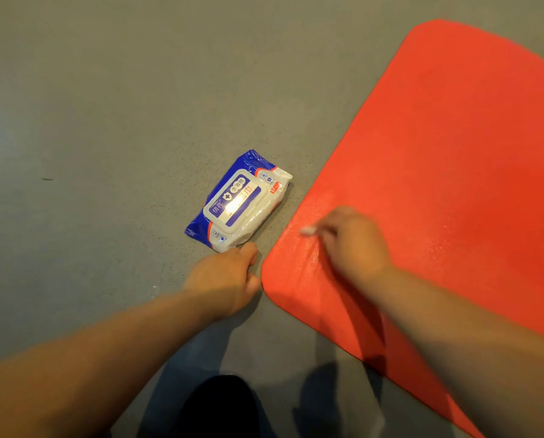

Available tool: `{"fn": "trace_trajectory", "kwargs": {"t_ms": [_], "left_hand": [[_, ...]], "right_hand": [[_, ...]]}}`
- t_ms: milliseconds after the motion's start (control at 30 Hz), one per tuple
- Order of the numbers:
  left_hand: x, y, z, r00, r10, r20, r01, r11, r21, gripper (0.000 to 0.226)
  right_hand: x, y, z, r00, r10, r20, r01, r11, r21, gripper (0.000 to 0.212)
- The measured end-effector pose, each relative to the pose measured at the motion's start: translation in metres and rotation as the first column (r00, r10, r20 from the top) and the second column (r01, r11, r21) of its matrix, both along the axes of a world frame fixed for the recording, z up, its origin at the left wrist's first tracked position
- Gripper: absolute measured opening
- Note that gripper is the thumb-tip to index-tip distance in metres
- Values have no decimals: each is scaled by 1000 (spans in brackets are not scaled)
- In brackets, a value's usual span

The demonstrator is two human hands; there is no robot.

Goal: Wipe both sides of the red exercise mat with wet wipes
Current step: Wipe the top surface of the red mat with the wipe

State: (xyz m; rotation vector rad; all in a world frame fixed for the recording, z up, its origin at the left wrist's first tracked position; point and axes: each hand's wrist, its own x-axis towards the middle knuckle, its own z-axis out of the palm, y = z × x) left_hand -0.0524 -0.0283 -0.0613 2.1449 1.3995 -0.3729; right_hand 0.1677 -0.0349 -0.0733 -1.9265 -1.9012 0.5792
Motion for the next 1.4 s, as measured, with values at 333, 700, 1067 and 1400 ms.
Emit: {"fn": "trace_trajectory", "kwargs": {"t_ms": [333,700,1067,1400], "left_hand": [[9,14,19,928,-370,43,360,920,154,47],[40,-21,35,808,-546,-221,539,837,-96,78],[64,-12,36,852,-462,-247,488,872,51,56],[79,20,20,857,-477,-194,478,877,-47,106]], "right_hand": [[-19,-86,9,905,423,-46,-425,902,-79,28],[-18,-84,9,954,296,56,-282,943,-177,36],[63,-67,7,945,-233,227,258,962,-85,15],[93,-16,0,934,-334,123,343,938,-55,16]]}}
